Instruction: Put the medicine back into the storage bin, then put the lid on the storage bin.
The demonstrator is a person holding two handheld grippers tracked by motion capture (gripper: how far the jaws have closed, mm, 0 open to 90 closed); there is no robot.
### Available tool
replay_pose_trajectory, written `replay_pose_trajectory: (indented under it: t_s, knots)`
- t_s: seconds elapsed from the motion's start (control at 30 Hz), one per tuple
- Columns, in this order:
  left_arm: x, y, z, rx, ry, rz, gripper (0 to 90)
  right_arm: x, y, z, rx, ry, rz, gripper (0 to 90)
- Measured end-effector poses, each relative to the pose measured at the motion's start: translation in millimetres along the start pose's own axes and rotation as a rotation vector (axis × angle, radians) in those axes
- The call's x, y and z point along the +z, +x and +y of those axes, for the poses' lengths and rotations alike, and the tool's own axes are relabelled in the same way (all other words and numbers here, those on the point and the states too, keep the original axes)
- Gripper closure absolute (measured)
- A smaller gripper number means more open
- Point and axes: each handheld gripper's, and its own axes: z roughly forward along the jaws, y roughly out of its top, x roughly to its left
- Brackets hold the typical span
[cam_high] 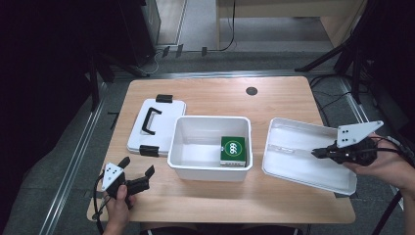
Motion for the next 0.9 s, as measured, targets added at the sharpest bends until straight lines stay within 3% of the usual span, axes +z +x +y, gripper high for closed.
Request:
replay_pose_trajectory:
  t_s: [0.23,0.4,0.77,0.9]
  knots:
    - [0.7,0.1,0.3,0.000,-0.001,-0.003,0.0,-6.6,-1.2,22.9,-0.024,-0.006,0.005,90.0]
    - [0.2,0.6,0.4,-0.004,0.001,-0.005,0.0,-2.1,-3.3,42.9,-0.036,-0.029,0.016,90.0]
    - [-0.5,1.3,0.4,-0.006,-0.003,-0.009,0.0,29.6,-3.5,97.2,-0.106,-0.051,0.067,90.0]
    - [-1.2,1.1,0.3,-0.006,-0.007,-0.011,0.0,49.7,-2.8,121.1,-0.130,-0.057,0.086,90.0]
